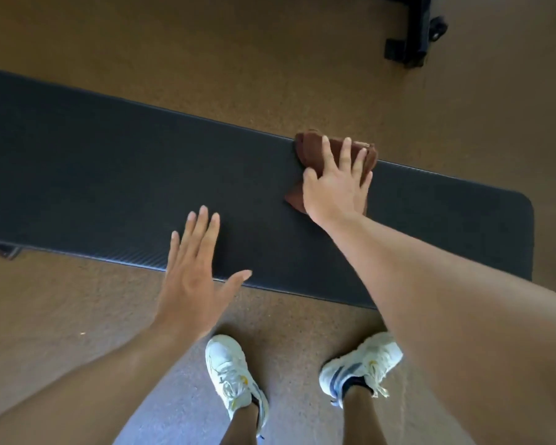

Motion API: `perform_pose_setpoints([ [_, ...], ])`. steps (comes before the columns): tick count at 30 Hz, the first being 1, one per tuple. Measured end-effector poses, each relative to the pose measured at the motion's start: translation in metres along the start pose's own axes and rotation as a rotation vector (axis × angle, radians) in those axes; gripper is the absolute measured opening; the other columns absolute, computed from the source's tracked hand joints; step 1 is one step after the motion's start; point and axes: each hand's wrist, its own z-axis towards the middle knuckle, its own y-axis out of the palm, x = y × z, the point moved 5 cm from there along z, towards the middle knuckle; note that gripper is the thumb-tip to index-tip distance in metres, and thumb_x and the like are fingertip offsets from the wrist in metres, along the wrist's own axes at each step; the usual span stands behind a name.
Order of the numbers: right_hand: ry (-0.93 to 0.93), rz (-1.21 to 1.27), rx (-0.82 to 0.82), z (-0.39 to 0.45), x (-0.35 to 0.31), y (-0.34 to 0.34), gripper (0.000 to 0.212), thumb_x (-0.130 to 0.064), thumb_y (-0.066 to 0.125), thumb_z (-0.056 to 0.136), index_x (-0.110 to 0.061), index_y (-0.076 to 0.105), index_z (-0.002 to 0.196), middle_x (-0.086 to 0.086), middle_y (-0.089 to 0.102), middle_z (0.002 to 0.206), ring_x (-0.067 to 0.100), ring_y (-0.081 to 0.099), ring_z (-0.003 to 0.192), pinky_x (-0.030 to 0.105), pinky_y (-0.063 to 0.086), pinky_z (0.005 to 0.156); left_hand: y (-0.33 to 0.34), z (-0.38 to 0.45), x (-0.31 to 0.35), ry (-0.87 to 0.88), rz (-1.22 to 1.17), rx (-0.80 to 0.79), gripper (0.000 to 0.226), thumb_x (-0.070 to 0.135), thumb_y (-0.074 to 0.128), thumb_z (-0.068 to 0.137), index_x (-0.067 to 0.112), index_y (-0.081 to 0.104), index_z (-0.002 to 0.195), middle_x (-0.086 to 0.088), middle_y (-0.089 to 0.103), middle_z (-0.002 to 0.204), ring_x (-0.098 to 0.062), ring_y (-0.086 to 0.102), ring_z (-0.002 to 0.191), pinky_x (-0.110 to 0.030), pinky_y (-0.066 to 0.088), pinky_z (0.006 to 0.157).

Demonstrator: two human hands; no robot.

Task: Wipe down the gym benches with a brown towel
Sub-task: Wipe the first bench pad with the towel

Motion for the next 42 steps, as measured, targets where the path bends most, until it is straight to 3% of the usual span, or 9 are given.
perform_pose_setpoints([
  [4,-0.466,-0.088,0.05,-0.062,-0.053,0.047,0.064,-0.045,0.042,0.104,-0.04,0.023,0.165,0.001,0.006,0.177,0.03,-0.006,0.163,0.056,-0.002,0.13,-0.007,-0.018,-0.012,-0.117,-0.002,0.042,0.079,0.05,0.041,0.101,0.016,0.01,0.164,0.007,-0.001,0.172,-0.005,-0.009,0.158,-0.042,0.003,0.13],
  [7,-0.727,-0.195,0.012,-0.11,-0.012,0.062,0.062,-0.043,0.047,0.102,-0.037,0.032,0.162,-0.001,0.017,0.175,0.027,0.001,0.163,0.055,0.008,0.13,-0.006,0.002,0.02,-0.086,0.004,0.042,0.073,0.041,0.044,0.104,0.019,0.009,0.165,0.007,-0.001,0.172,-0.004,-0.01,0.157,-0.04,0.001,0.13],
  [14,-0.099,-0.158,0.066,-0.175,0.207,0.027,0.068,-0.052,0.041,0.101,-0.044,0.017,0.165,-0.009,0.011,0.175,0.023,0.008,0.163,0.059,0.02,0.124,0.056,0.058,0.152,0.071,-0.011,-0.235,0.093,0.041,0.063,0.098,0.021,0.002,0.165,0.01,-0.008,0.172,-0.007,-0.016,0.157,-0.038,0.004,0.13],
  [21,-0.152,-0.076,0.064,-0.004,0.181,-0.045,0.066,-0.066,0.024,0.106,-0.045,0.005,0.165,-0.008,-0.009,0.176,0.023,-0.021,0.16,0.052,-0.011,0.129,0.093,0.105,0.249,0.007,0.37,-0.417,0.11,0.004,0.062,0.089,0.024,-0.019,0.161,0.002,-0.032,0.167,-0.022,-0.031,0.153,-0.068,0.009,0.123],
  [24,-0.176,-0.08,0.069,0.041,0.171,-0.065,0.063,-0.06,0.027,0.107,-0.043,0.014,0.166,-0.003,0.006,0.177,0.025,-0.01,0.162,0.053,-0.008,0.129,0.102,0.109,0.254,0.011,0.47,-0.526,0.138,0.032,0.087,0.077,0.03,-0.025,0.158,0.003,-0.039,0.163,-0.024,-0.034,0.152,-0.072,0.01,0.121],
  [28,-0.162,-0.059,0.229,-0.052,0.227,-0.041,0.063,-0.046,0.04,0.104,-0.036,0.027,0.165,0.0,0.016,0.175,0.026,0.001,0.163,0.055,0.007,0.13,0.119,0.1,0.264,0.176,0.687,-0.655,0.16,0.058,0.094,0.055,0.041,-0.033,0.152,-0.003,-0.049,0.157,-0.03,-0.039,0.149,-0.074,0.013,0.118],
  [32,-0.038,-0.038,0.217,-0.14,0.296,-0.016,0.071,-0.041,0.048,0.095,-0.033,0.033,0.163,0.0,0.017,0.174,0.028,0.007,0.163,0.058,0.016,0.127,0.151,0.055,0.299,0.608,0.735,-0.724,0.118,0.044,0.076,0.087,0.032,-0.015,0.162,-0.001,-0.043,0.161,-0.023,-0.039,0.148,-0.062,0.005,0.125],
  [35,-0.07,-0.071,0.156,-0.115,0.294,-0.021,0.075,-0.048,0.047,0.094,-0.033,0.027,0.165,0.003,0.011,0.176,0.03,-0.002,0.163,0.057,0.007,0.129,0.157,0.048,0.303,0.495,0.63,-0.679,0.107,0.045,0.068,0.092,0.027,-0.01,0.163,0.002,-0.037,0.165,-0.018,-0.036,0.15,-0.058,0.005,0.127],
  [42,-0.055,-0.132,0.131,0.037,0.265,-0.091,0.084,-0.082,0.023,0.096,-0.037,0.011,0.166,0.006,-0.002,0.177,0.032,-0.013,0.161,0.058,-0.007,0.128,0.144,0.099,0.317,0.09,0.488,-0.487,0.136,0.058,0.083,0.075,0.029,-0.019,0.161,0.004,-0.031,0.167,-0.019,-0.026,0.155,-0.057,0.017,0.125],
])
